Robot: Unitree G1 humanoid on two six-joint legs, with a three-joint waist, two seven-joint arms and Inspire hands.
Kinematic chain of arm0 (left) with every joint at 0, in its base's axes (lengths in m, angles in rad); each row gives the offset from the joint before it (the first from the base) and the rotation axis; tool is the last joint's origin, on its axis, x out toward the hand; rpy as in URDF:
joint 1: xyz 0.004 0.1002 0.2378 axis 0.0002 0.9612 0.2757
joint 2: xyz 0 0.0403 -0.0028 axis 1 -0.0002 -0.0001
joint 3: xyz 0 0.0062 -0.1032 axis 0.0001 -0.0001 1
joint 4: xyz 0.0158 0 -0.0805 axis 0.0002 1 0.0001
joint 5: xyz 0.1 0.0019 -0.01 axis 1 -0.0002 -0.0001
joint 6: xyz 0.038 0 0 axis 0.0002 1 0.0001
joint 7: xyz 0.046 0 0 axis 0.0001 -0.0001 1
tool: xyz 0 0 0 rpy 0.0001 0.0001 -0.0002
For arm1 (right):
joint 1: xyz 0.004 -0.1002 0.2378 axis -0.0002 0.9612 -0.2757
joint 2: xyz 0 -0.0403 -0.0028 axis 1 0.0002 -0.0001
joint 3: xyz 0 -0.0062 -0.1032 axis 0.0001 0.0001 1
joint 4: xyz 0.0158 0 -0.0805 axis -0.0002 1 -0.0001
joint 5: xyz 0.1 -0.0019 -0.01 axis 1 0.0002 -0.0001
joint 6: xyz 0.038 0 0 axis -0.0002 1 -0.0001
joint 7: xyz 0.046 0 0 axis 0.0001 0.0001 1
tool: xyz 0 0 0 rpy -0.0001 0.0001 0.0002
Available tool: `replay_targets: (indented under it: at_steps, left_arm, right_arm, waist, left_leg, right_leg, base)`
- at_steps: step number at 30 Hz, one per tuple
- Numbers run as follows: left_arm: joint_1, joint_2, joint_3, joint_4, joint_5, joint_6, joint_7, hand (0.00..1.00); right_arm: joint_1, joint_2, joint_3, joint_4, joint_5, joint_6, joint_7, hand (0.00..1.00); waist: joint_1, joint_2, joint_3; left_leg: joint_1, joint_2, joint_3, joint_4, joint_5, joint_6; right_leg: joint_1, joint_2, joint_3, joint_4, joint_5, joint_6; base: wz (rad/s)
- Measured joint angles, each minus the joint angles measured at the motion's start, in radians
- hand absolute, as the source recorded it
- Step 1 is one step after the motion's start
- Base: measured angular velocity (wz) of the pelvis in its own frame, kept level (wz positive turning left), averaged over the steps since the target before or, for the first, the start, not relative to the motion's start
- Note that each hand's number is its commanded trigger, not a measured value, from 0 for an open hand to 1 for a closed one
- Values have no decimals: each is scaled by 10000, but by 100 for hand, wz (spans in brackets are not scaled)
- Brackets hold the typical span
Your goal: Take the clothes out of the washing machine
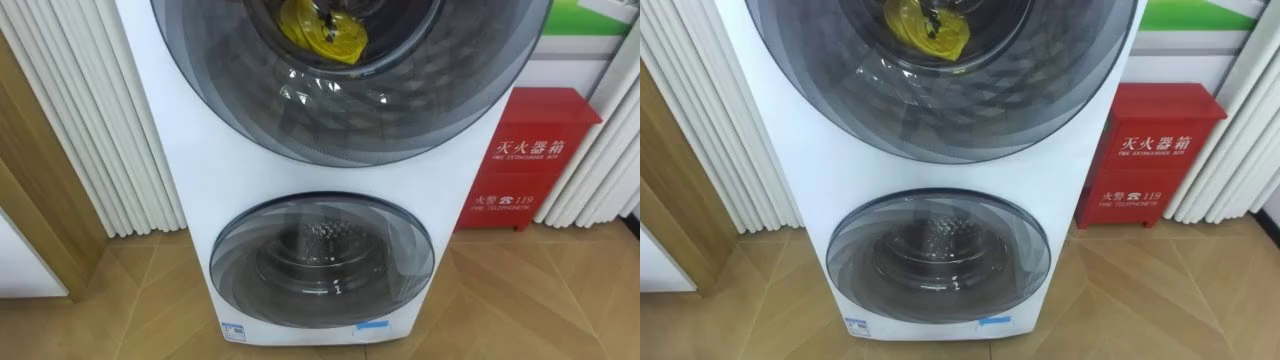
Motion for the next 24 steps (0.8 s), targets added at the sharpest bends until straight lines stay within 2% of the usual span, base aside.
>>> replay_targets:
  at_steps: [11, 16, 19, 21, 22, 23, 24]
  left_arm:
    - [-136, 20, -261, 1, 191, -74, 180, 0]
    - [-168, 24, -383, 3, -307, -169, 188, 0]
    - [-197, 19, -367, 12, -382, -238, 168, 0]
    - [-259, 25, -327, 11, -363, -271, 109, 0]
    - [-277, 66, -323, 3, -353, -333, 42, 0]
    - [-292, 131, -312, 6, -260, -360, -77, 0]
    - [-311, 160, -311, 14, -248, -367, -118, 0]
  right_arm:
    - [0, -1, 296, -26, 117, -200, -6, 0]
    - [-47, -2, 255, -52, 422, -207, -39, 0]
    - [-261, -4, 136, -122, 406, -224, -69, 0]
    - [-308, -21, -287, -829, 402, -178, -194, 0]
    - [-304, -63, -551, -1975, 455, -105, -355, 0]
    - [-339, -185, -610, -3334, 500, -131, -475, 0]
    - [-465, -254, -618, -3799, 536, -245, -471, 0]
  waist:
    - [-2, -17, 0]
    - [6, -31, -10]
    - [-14, -75, 22]
    - [-2, -104, 48]
    - [-13, -132, 96]
    - [-4, -155, 115]
    - [-7, -165, 118]
  left_leg:
    - [-11, 1, 3, -31, 0, 0]
    - [14, 0, 3, -28, 1, 1]
    - [15, 0, 1, 0, 2, 2]
    - [9, 1, 7, 29, 3, 2]
    - [-11, 1, 45, 56, 7, 7]
    - [-16, 2, 108, 77, 8, 7]
    - [-5, 2, 112, 96, 9, 7]
  right_leg:
    - [28, 1, -35, 2, 0, 0]
    - [45, 1, 20, -4, 0, 0]
    - [88, 0, -16, -6, 0, 0]
    - [54, -12, -87, -4, -1, 1]
    - [21, -16, -37, -1, -1, 1]
    - [7, -8, 58, -8, -1, 1]
    - [26, -5, 80, -13, -1, 1]
  base:
    - [0]
    - [0]
    - [0]
    - [-3]
    - [-16]
    - [-17]
    - [-10]
